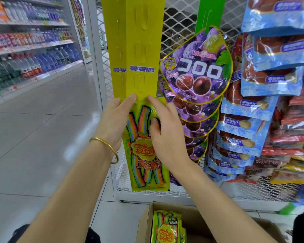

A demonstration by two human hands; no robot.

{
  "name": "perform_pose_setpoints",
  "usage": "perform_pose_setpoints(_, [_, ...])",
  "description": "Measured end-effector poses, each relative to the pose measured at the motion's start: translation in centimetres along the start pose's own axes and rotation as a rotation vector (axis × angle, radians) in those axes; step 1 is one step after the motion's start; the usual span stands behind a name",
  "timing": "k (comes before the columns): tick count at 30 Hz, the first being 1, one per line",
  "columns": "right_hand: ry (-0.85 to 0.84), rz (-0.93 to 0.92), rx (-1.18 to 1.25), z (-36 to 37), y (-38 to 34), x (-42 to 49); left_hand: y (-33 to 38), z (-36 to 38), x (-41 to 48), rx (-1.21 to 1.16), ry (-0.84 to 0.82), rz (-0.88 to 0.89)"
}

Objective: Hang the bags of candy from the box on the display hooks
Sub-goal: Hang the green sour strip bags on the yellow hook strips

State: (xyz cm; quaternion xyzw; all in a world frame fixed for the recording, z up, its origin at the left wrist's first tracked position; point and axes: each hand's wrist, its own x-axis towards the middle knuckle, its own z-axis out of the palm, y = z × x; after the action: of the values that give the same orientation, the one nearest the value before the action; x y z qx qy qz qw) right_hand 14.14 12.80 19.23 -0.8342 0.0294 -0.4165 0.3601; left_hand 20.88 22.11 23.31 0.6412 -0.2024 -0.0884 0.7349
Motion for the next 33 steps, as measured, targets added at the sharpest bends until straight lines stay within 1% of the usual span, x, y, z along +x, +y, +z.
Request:
perform_pose_setpoints(5, [-0.018,0.012,-0.012,-0.2,0.1,0.2,0.1,0.2,-0.1,-0.019,-0.021,-0.015])
perform_pose_setpoints(8, [-0.035,0.022,-0.007,-0.3,0.3,0.1,0.1,-0.1,-0.2,0.019,-0.044,-0.028])
perform_pose_setpoints(13, [-0.030,0.018,0.011,-0.3,0.4,0.0,0.1,-0.1,-0.4,0.074,0.002,0.028])
perform_pose_setpoints(19, [0.047,0.010,0.001,-0.3,-0.1,1.1,0.2,-0.1,-0.5,-0.032,0.009,0.005])
perform_pose_setpoints(22, [0.039,0.018,0.001,-0.3,0.0,1.2,-0.2,-0.2,-0.4,-0.029,-0.013,0.021])
perform_pose_setpoints(27, [0.050,0.011,0.006,-0.1,-0.2,1.1,-0.4,0.0,-0.1,-0.086,0.024,-0.001])
perform_pose_setpoints(33, [-0.001,0.044,0.000,-0.6,-0.5,1.2,-0.6,0.0,0.2,-0.107,0.008,-0.037])
